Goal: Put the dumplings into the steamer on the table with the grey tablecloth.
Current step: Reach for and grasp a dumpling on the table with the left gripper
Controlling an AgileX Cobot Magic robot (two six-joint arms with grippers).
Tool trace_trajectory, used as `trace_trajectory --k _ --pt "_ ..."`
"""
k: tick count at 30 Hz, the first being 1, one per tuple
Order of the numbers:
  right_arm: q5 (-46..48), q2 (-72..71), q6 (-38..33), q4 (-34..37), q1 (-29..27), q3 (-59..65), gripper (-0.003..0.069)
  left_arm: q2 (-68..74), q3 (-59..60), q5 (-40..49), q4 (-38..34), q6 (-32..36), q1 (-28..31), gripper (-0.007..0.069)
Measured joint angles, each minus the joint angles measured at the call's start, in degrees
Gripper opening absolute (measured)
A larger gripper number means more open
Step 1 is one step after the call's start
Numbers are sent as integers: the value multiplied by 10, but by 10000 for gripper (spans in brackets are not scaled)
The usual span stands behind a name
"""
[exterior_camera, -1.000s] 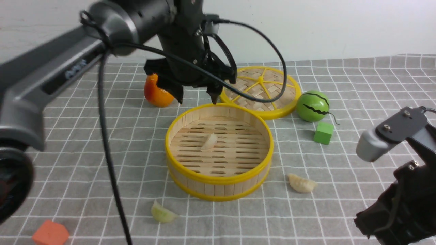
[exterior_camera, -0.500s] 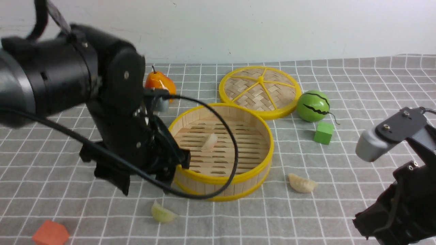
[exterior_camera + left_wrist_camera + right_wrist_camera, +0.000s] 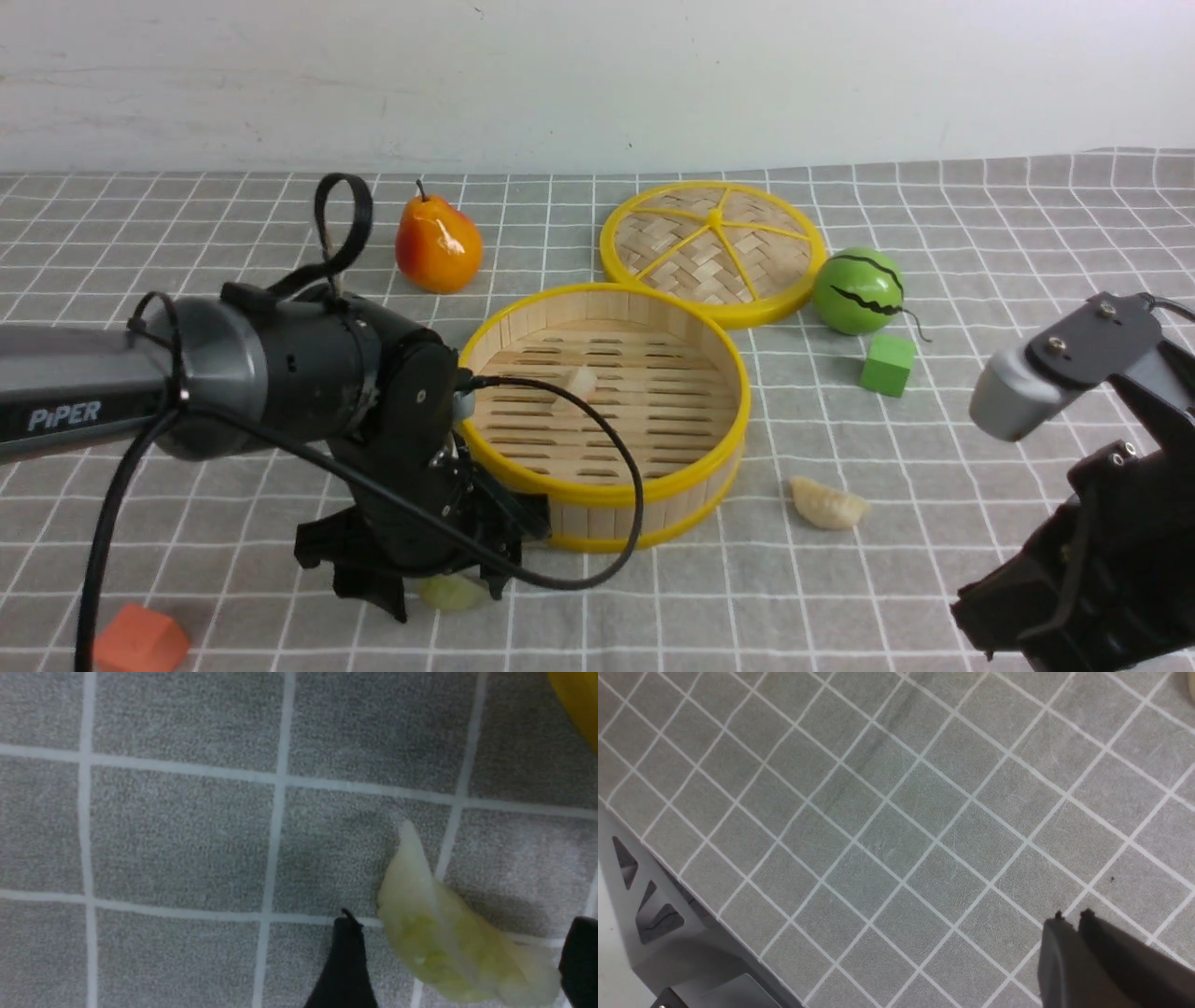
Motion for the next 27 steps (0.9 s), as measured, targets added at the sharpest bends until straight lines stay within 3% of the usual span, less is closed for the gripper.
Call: trace_trajectory --k 3,9,13,18,20,27 --pt "1 0 -2 3 0 0 52 7 0 -1 2 -2 0 544" --pt "1 0 -4 5 0 0 59 8 0 2 6 -10 0 412" --pt "1 0 -4 5 0 0 62 3 0 2 7 -12 0 199" --pt "1 0 -4 5 0 0 62 -27 0 0 20 -6 0 22" --pt "1 0 -4 5 0 0 63 -41 0 0 29 -4 0 -15" --pt "1 0 -4 6 0 0 63 -63 0 35 60 -1 0 -14"
